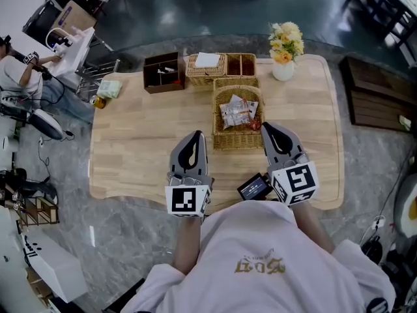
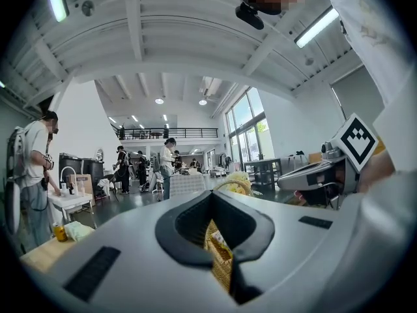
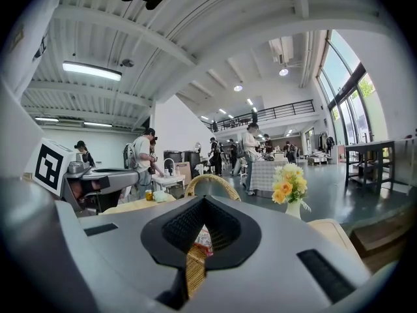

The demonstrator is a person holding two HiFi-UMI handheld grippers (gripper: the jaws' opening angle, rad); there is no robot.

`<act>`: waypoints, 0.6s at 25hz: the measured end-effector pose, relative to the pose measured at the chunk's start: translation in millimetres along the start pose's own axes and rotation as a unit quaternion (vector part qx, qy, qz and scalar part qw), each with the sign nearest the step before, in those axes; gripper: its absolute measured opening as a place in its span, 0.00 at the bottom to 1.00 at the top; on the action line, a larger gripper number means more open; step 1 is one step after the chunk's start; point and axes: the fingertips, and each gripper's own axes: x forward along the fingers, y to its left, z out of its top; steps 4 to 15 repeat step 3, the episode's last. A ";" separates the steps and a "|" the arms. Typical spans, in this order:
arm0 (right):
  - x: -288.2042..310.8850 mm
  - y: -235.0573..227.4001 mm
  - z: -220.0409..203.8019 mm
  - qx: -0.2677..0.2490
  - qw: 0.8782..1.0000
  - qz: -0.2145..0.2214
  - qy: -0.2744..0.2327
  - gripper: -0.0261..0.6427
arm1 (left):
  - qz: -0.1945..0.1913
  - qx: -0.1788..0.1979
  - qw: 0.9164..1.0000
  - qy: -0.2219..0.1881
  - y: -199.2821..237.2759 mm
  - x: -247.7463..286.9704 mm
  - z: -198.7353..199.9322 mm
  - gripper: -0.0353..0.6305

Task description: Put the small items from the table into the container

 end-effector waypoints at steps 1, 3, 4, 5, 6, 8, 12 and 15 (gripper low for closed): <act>-0.2 -0.6 -0.8 0.001 1.000 0.000 0.002 0.07 | -0.001 -0.001 1.000 0.002 -0.2 0.3 -0.5 0.04; -0.6 -1.7 -2.2 0.003 1.000 -0.001 0.004 0.07 | -0.005 -0.003 1.000 0.004 -0.7 1.4 -1.1 0.04; -0.6 -1.7 -2.2 0.003 1.000 -0.001 0.004 0.07 | -0.005 -0.003 1.000 0.004 -0.7 1.4 -1.1 0.04; -0.6 -1.7 -2.2 0.003 1.000 -0.001 0.004 0.07 | -0.005 -0.003 1.000 0.004 -0.7 1.4 -1.1 0.04; -0.6 -1.7 -2.2 0.003 1.000 -0.001 0.004 0.07 | -0.005 -0.003 1.000 0.004 -0.7 1.4 -1.1 0.04; -0.6 -1.7 -2.2 0.003 1.000 -0.001 0.004 0.07 | -0.005 -0.003 1.000 0.004 -0.7 1.4 -1.1 0.04; -0.6 -1.7 -2.2 0.003 1.000 -0.001 0.004 0.07 | -0.005 -0.003 1.000 0.004 -0.7 1.4 -1.1 0.04; -0.6 -1.7 -2.2 0.003 1.000 -0.001 0.004 0.07 | -0.005 -0.003 1.000 0.004 -0.7 1.4 -1.1 0.04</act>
